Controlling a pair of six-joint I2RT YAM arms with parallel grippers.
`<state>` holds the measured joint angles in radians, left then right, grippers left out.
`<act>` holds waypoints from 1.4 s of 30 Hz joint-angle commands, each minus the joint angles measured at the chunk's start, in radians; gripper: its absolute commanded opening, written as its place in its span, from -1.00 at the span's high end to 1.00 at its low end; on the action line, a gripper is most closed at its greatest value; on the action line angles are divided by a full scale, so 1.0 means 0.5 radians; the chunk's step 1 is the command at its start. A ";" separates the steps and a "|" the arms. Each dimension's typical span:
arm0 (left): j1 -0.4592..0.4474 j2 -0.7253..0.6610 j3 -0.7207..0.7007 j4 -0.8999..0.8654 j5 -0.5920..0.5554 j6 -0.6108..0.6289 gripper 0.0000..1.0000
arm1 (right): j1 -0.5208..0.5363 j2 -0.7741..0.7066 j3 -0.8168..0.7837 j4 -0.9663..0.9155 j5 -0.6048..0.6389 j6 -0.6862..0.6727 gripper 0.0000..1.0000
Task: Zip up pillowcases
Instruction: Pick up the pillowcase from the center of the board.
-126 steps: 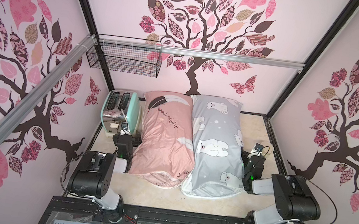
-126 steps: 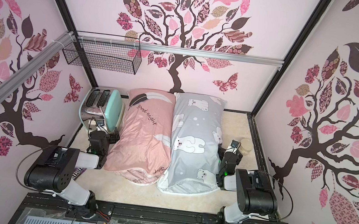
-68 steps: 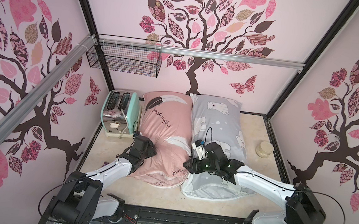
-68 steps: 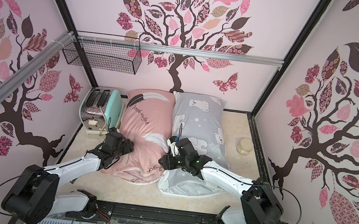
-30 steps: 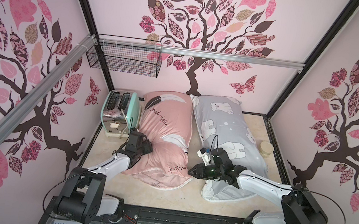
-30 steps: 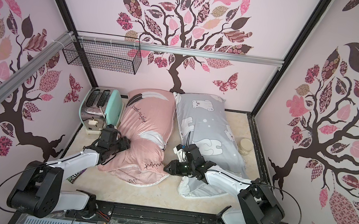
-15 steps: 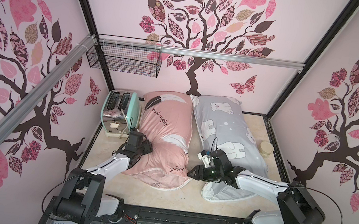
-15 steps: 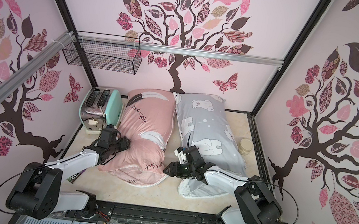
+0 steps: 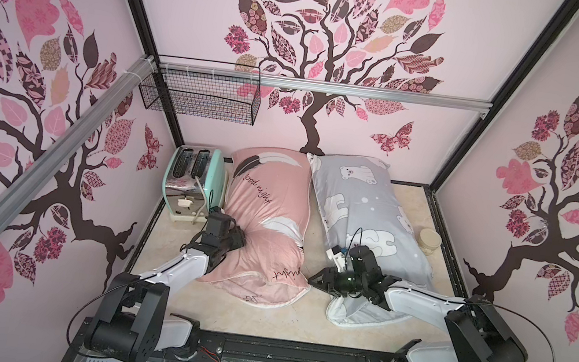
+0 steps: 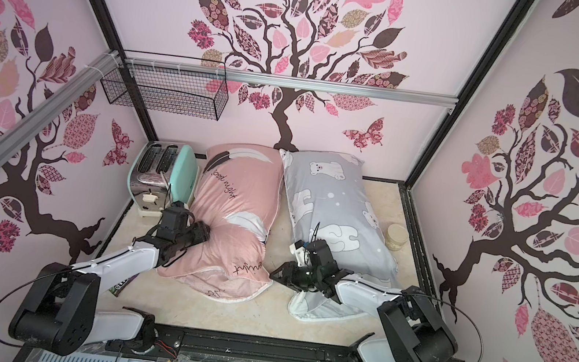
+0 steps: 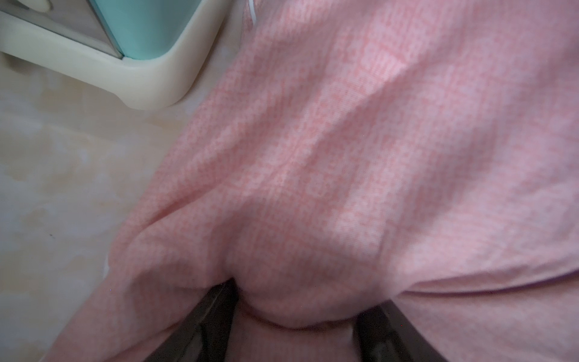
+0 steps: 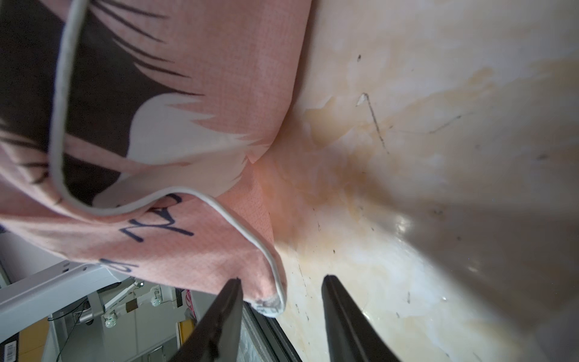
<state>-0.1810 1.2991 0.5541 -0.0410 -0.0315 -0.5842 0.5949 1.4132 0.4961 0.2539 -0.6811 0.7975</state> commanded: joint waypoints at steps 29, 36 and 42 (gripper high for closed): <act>-0.123 -0.623 0.202 -0.875 -0.519 0.114 -0.81 | 0.294 -0.437 0.217 -0.757 0.724 -0.273 1.00; -0.439 -1.022 0.331 -1.317 -0.220 -0.162 -0.31 | 0.679 -0.100 0.680 -1.447 1.752 -0.256 1.00; -1.070 -1.105 0.091 -1.070 -0.073 -0.593 0.19 | 0.684 -0.068 0.699 -1.446 1.737 -0.282 1.00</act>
<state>-0.6220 0.7296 0.6392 -0.6041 -0.1131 -0.7540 0.9352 1.3918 0.8356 -0.3908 0.1074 0.6796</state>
